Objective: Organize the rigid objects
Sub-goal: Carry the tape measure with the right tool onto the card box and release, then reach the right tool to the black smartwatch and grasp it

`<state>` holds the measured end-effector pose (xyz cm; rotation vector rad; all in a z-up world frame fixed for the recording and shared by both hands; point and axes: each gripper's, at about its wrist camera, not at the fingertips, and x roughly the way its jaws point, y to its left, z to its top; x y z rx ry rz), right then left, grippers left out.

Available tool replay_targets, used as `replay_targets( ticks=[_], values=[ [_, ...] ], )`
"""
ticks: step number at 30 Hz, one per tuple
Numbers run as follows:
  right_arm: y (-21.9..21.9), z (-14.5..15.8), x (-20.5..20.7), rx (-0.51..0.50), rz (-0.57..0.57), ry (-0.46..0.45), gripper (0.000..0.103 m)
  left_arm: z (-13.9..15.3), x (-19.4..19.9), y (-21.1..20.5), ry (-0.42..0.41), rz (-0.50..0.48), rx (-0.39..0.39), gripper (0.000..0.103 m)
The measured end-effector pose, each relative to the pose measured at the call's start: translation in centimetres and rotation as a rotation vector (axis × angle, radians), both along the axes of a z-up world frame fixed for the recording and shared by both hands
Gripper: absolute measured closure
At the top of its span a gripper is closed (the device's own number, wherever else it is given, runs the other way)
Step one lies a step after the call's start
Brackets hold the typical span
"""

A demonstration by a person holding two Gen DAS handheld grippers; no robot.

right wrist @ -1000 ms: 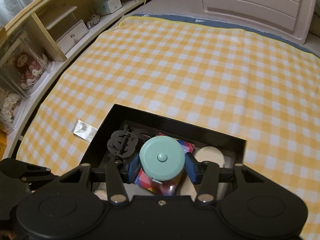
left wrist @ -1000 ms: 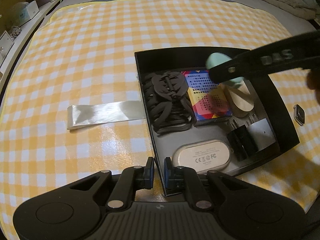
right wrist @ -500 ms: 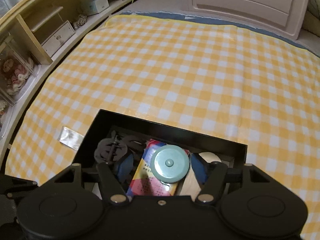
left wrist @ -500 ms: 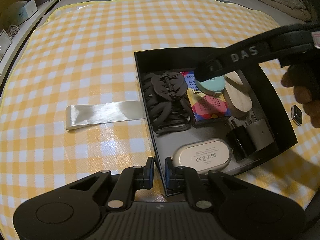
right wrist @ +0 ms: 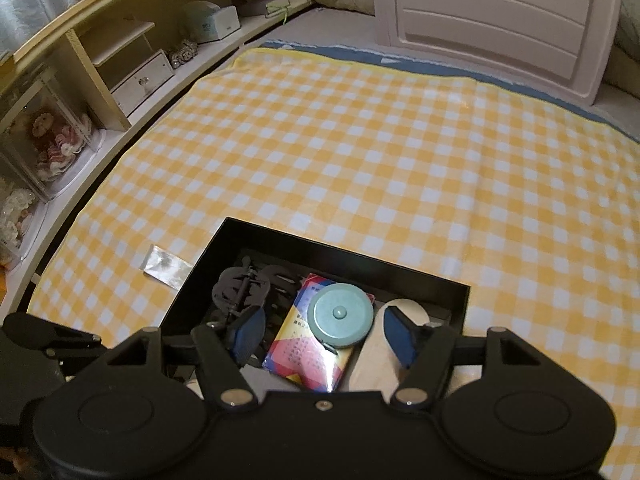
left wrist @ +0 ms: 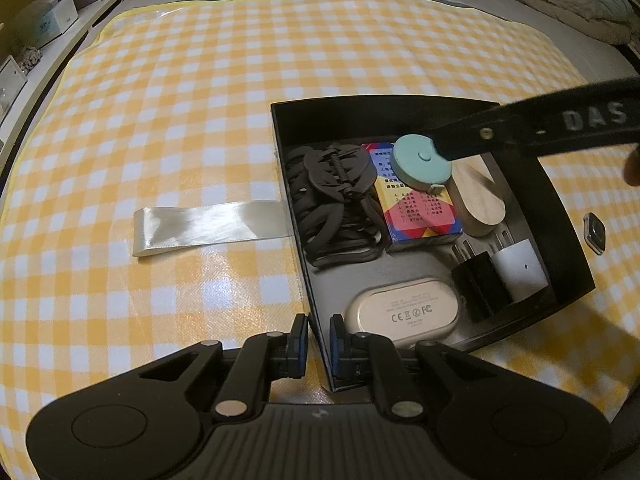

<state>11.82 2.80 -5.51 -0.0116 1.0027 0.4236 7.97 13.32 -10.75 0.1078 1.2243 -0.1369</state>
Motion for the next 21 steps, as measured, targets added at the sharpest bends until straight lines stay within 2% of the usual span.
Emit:
replay_targets(
  ticks=[11,21],
  values=[
    [-2.1,3.0,-2.4,0.033,-0.003,-0.071,0.036,0.0,-0.1,-0.2,-0.002,0.011,0.022,0.093],
    [-6.2,5.2,-4.5,0.060,-0.054,-0.139,0.036,-0.1,0.3,-0.4,0.009,0.041,0.032,0.095]
  ],
)
